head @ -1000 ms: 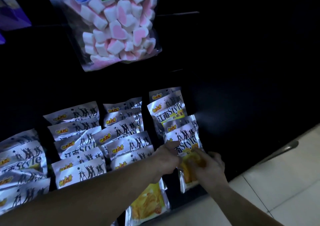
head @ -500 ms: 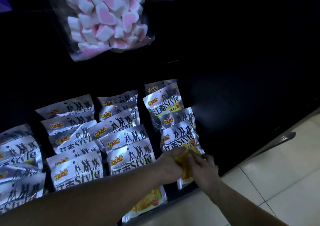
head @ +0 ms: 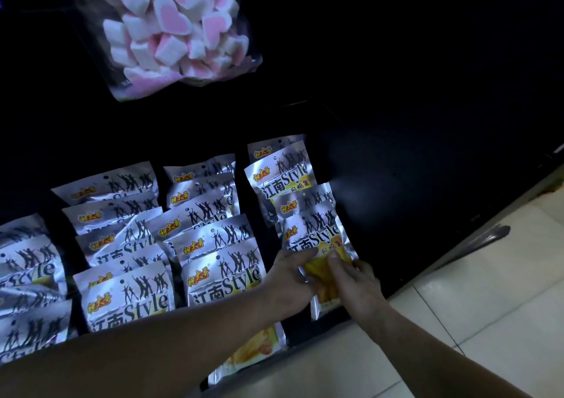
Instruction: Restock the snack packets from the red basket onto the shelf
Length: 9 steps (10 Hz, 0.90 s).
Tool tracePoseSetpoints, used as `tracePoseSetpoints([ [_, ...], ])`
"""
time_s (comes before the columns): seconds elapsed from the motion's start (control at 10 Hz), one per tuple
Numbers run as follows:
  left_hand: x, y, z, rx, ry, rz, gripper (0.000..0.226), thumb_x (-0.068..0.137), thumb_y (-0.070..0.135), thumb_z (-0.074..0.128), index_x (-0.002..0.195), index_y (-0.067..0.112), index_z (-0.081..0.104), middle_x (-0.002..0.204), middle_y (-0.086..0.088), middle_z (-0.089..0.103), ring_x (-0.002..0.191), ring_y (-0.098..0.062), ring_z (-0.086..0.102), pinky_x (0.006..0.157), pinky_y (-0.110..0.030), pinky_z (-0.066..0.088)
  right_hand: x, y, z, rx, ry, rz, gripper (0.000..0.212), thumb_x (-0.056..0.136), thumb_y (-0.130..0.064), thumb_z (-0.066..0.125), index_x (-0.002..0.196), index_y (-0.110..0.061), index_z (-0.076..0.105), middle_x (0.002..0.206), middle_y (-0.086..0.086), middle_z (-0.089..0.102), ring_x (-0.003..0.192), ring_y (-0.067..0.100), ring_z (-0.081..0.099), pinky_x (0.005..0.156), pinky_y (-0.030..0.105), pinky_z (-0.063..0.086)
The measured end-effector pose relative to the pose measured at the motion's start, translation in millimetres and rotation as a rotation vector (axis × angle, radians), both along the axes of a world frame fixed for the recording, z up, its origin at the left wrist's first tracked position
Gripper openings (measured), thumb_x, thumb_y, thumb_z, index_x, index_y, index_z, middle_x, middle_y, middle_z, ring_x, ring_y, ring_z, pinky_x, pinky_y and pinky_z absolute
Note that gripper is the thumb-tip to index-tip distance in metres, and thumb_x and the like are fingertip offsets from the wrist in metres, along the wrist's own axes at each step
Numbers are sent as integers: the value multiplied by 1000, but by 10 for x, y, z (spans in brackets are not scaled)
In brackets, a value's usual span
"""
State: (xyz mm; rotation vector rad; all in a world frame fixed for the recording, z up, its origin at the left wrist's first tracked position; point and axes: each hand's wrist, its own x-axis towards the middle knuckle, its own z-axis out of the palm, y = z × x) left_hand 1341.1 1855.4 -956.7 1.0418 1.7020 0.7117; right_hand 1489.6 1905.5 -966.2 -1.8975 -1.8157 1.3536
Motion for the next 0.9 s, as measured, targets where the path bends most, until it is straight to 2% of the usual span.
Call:
tracePoseSetpoints([
  [0.1,1,-24,-44,-27,52,-29,64,74,30,67,137,34,59,127,2,57,105,-20,67,92,-32,59,19,1,46,-16,0,1,59,96,-73,25,140,-48,54,156,8,29,144,35,25,123,42,16],
  [0.2,20,-88,55,-74,16,-56,58,86,21,76,136,40,54,105,11,66,98,-14,70,86,-25,56,37,-27,127,-8,-61,44,58,102,-62,20,144,-38,53,150,11,35,141,33,26,118,37,16],
  [0.3,24,-134,-12,-92,-9,-70,55,91,23,75,140,36,55,106,15,62,106,-14,67,94,-27,55,47,-49,138,-32,-81,59,59,103,-61,17,146,-38,50,149,13,33,139,34,24,117,38,16],
  [0.4,56,-140,-66,-96,45,-90,46,92,33,73,135,35,58,114,10,62,111,-13,63,101,-33,53,69,-50,48,-68,-64,14,65,97,-72,17,142,-43,53,151,7,25,139,36,23,119,44,18],
  [0.5,74,-131,-139,-91,74,-97,34,89,43,71,122,40,63,122,3,58,111,-13,61,98,-36,53,94,-33,-4,-56,-78,31,64,96,-73,18,141,-44,54,148,6,26,138,36,25,118,44,19],
  [0.6,63,-112,-203,-78,53,-69,36,93,34,71,127,39,60,106,8,62,99,-9,64,85,-24,53,139,-30,-20,-15,-101,62,61,94,-75,23,135,-48,58,140,9,34,135,36,34,117,42,25],
  [0.7,35,-110,-190,-46,54,-19,34,94,19,68,125,33,64,83,12,67,66,1,60,60,-11,48,215,-39,24,55,-90,78,52,92,-76,34,121,-48,66,118,3,49,118,29,54,105,38,41],
  [0.8,-33,-119,-99,-29,54,7,53,93,16,67,143,25,54,79,9,72,65,-2,64,61,-14,50,266,-61,121,117,-94,92,48,93,-71,41,111,-37,70,107,0,63,104,22,62,96,38,48],
  [0.9,-105,-129,80,-38,7,-6,56,91,15,71,144,19,53,92,-4,78,78,-11,69,71,-22,54,241,-122,268,115,-15,98,47,94,-66,44,100,-29,73,96,-5,72,95,17,66,93,38,51],
])
